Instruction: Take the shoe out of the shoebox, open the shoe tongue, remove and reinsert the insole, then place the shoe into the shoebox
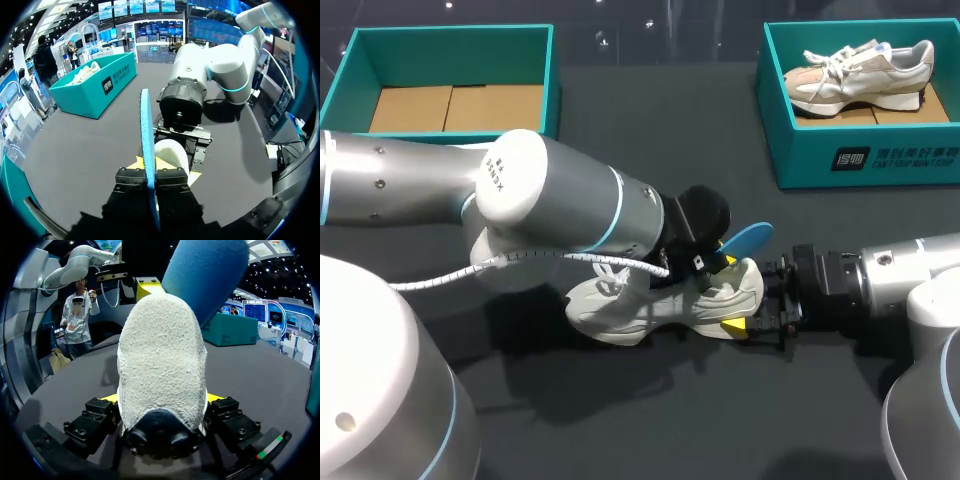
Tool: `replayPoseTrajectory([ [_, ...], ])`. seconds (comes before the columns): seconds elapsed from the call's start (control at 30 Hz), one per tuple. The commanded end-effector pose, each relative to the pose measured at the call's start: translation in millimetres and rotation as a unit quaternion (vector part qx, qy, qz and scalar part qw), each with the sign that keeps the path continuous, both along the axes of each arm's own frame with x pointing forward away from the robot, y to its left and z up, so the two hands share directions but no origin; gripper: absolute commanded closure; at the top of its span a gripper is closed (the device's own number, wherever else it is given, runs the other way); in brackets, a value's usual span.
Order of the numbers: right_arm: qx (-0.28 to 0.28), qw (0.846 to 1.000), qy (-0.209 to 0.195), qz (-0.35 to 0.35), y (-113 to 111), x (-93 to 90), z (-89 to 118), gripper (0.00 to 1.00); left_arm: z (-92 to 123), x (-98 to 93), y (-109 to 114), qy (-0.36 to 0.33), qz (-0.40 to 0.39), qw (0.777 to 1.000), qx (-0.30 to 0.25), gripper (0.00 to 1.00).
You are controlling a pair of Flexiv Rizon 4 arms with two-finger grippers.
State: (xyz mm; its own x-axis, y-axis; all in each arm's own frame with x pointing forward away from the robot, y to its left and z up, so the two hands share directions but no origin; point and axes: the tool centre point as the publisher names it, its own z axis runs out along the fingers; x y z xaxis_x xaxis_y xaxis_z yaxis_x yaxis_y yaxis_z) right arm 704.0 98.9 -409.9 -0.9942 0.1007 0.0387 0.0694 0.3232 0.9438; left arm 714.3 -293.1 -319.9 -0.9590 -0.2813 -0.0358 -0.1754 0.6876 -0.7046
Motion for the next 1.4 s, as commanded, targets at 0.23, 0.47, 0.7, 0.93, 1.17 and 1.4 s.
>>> replayPoseTrajectory([
  [0.23,-0.003,1.000,0.001,0.000,1,-0.5,0,1.00,29,-2.7,-10,0.050,-0.031,0.998,0.001,1.00],
  [0.47,-0.003,1.000,0.001,0.000,1,-0.5,0,1.00,47,-9.1,-22,0.078,-0.055,0.995,0.006,1.00],
  [0.7,-0.003,1.000,0.001,0.000,1,-0.5,0,1.00,68,-12.6,-25,0.114,-0.091,0.989,-0.011,1.00],
  [0.93,-0.003,1.000,0.001,0.000,1,-0.5,0,1.00,98,-18.8,-20,0.143,-0.127,0.977,-0.092,1.00],
  [1.17,-0.003,1.000,0.001,0.000,1,-0.5,0,1.00,126,-19.0,-13,0.186,-0.164,0.958,-0.143,1.00],
  [1.4,-0.003,1.000,0.001,0.000,1,-0.5,0,1.00,126,-19.0,-13,0.186,-0.164,0.958,-0.143,1.00],
])
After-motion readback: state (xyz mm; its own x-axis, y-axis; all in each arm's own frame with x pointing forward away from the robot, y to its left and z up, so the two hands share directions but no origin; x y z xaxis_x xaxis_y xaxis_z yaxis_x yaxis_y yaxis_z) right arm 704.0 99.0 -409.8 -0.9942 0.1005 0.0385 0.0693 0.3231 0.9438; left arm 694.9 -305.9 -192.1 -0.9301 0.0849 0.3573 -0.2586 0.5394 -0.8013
